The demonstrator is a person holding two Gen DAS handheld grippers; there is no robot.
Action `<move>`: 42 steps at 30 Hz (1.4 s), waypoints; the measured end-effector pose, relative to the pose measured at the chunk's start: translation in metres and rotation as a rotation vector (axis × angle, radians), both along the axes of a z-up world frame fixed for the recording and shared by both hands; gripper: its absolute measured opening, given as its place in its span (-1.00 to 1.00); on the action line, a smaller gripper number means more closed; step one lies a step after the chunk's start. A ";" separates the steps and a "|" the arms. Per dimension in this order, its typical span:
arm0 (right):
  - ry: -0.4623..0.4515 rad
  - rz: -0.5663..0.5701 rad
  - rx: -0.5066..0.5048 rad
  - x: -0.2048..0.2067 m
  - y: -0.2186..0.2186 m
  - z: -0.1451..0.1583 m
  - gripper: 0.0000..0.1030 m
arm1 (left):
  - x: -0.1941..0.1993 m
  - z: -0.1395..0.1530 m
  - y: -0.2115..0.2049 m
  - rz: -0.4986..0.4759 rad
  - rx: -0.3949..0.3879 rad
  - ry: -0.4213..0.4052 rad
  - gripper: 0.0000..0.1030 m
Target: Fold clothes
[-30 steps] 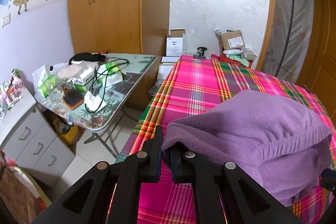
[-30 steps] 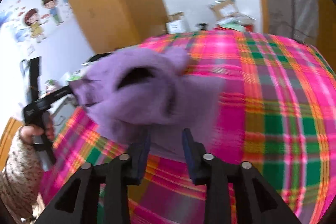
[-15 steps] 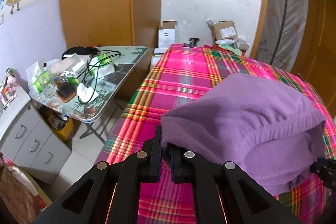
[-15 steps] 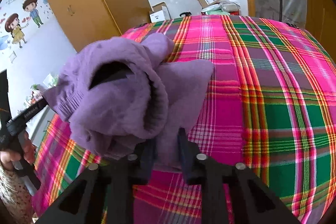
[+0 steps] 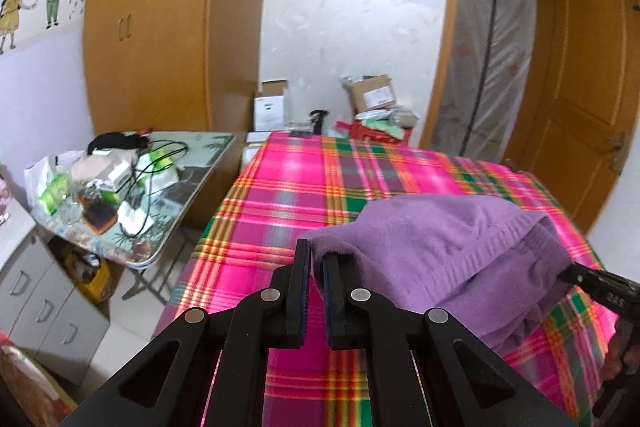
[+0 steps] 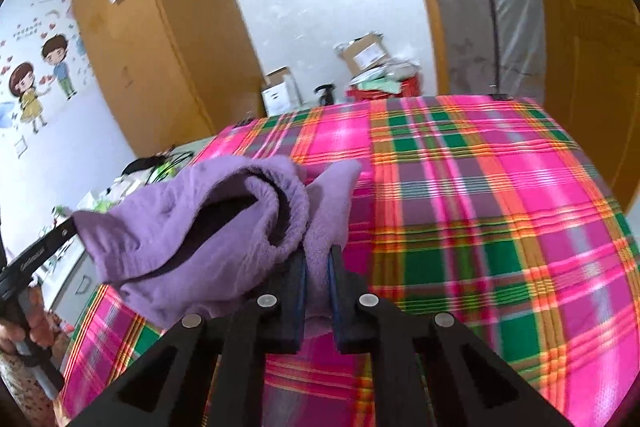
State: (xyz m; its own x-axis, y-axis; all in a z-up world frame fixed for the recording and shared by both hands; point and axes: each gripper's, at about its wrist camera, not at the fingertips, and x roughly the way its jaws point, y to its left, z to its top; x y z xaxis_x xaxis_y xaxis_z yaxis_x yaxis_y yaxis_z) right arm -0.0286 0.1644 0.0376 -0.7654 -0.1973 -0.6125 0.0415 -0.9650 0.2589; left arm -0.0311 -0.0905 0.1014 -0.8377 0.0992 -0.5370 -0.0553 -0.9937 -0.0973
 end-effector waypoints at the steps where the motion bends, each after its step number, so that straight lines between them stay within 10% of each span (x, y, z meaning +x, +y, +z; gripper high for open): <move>1: 0.007 -0.013 0.006 0.001 0.005 0.003 -0.81 | 0.002 0.001 0.004 -0.011 0.004 -0.001 -0.89; 21: -0.036 -0.221 0.025 0.036 0.093 0.001 -0.74 | 0.047 -0.045 0.062 -0.244 0.049 -0.196 -0.83; 36: -0.004 -0.152 0.363 0.108 0.094 0.085 -0.54 | 0.075 -0.023 0.044 -0.245 -0.014 -0.156 -0.56; 42: -0.100 -0.077 0.241 0.099 0.085 0.035 -0.45 | 0.073 -0.020 0.050 -0.248 -0.013 -0.151 -0.53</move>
State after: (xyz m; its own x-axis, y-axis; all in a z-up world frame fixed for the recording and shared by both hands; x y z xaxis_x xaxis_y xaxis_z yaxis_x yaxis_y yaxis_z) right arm 0.0706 0.2495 0.0730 -0.7058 0.0198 -0.7081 -0.0486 -0.9986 0.0205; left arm 0.0420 -0.0403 0.0817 -0.6994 0.2833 -0.6563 -0.2824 -0.9529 -0.1104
